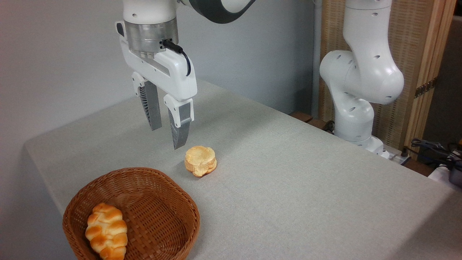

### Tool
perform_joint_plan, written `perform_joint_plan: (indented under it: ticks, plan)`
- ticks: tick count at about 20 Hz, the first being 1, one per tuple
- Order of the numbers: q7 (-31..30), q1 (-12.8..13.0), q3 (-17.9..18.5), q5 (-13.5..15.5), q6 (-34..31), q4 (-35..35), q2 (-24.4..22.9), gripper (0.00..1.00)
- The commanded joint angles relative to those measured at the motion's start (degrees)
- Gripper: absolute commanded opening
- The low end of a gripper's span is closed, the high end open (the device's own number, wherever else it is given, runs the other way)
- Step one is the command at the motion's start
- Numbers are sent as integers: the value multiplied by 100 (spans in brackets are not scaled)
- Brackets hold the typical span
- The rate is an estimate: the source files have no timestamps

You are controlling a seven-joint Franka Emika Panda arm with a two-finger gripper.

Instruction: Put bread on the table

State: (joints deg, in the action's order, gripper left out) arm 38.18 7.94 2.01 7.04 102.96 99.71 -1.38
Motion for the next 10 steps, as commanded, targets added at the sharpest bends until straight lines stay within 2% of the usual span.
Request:
perform_joint_plan:
  ticks: [1,6,10]
  plan:
    - [-66,24,36,16,-153,-83,41,100]
    - [-30,32,10,8,118,110,50,100]
    - [-83,41,-7,60,1031,260,234,100]
